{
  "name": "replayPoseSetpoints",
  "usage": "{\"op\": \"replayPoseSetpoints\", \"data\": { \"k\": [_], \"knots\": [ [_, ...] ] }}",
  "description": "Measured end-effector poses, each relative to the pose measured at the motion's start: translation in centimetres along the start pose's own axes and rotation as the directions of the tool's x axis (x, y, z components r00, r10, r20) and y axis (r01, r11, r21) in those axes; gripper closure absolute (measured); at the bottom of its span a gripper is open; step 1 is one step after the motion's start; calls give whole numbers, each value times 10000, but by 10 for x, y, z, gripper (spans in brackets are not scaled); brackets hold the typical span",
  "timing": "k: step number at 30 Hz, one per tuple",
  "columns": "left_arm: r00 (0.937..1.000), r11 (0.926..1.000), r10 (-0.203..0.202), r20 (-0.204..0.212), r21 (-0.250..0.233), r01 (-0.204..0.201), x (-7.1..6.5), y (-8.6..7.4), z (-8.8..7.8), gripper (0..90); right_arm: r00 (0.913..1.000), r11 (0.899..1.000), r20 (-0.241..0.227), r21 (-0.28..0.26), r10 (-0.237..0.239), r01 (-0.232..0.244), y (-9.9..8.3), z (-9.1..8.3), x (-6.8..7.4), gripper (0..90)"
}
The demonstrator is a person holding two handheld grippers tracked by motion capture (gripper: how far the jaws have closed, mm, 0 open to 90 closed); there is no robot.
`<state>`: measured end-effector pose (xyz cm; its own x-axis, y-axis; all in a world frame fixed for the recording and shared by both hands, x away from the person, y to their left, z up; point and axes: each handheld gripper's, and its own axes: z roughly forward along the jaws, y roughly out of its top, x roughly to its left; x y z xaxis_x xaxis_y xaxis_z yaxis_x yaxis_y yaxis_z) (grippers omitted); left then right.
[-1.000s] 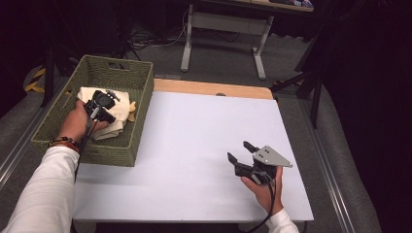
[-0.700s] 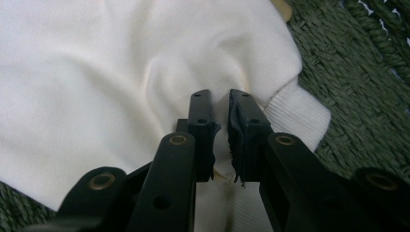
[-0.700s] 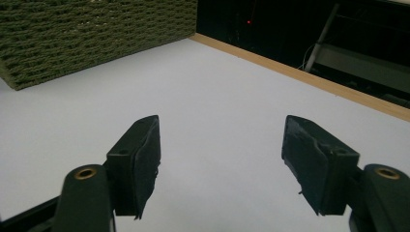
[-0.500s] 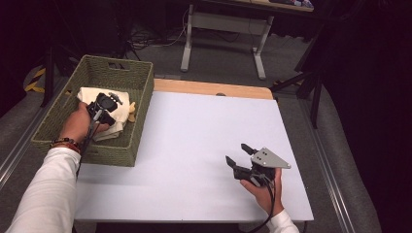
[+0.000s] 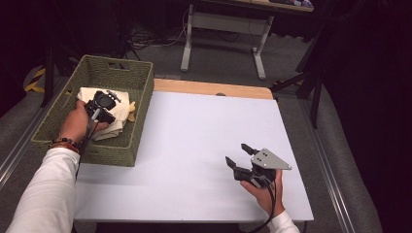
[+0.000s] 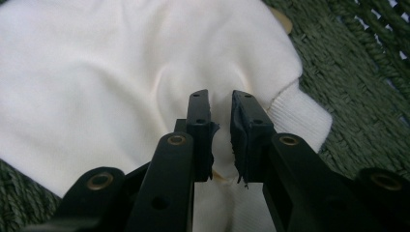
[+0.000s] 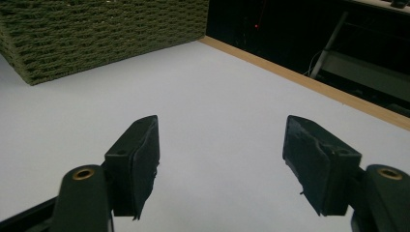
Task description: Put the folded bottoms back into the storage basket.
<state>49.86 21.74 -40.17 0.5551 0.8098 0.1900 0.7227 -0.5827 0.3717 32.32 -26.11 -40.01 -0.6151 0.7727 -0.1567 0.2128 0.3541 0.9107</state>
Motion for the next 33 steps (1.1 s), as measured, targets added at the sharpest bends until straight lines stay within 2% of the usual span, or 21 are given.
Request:
{"op": "replayPoseSetpoints", "data": {
  "k": [5, 13, 18, 21, 22, 25, 28, 30, 33],
  "knots": [
    [9997, 9994, -45, -244, -349, 36, 0, -1, -8, 781, 9998, 9998, 149, -170, 104, -102, 1, -6, -4, 298],
    [9978, 9926, -460, -472, -1148, 404, 3, -7, -24, 770, 9992, 9994, 326, -247, 237, -229, -1, -13, -12, 297],
    [9963, 9804, -819, -275, -1819, 756, 4, -11, -32, 763, 9993, 9996, 371, -266, 91, -81, -1, -14, -12, 297],
    [9958, 9743, -833, -376, -2131, 734, 3, -11, -36, 744, 9994, 9997, 348, -227, 77, -69, -1, -14, -12, 297],
    [9957, 9714, -882, -290, -2239, 795, 2, -12, -38, 742, 9994, 9998, 356, -213, 51, -44, -1, -14, -12, 296],
    [9954, 9691, -879, -374, -2345, 768, 2, -13, -41, 735, 9993, 9997, 364, -222, 59, -51, -2, -15, -13, 293],
    [9937, 9596, -1029, -453, -2675, 872, 3, -15, -44, 712, 9994, 9997, 344, -208, 95, -87, -2, -14, -13, 292],
    [9920, 9501, -1194, -417, -2947, 1020, 3, -17, -47, 708, 9996, 9998, 284, -176, 83, -78, -3, -14, -12, 292],
    [9908, 9399, -1216, -592, -3279, 958, 1, -19, -52, 688, 9997, 9999, 211, -110, -86, 88, -4, -12, -10, 291]
  ]
}}
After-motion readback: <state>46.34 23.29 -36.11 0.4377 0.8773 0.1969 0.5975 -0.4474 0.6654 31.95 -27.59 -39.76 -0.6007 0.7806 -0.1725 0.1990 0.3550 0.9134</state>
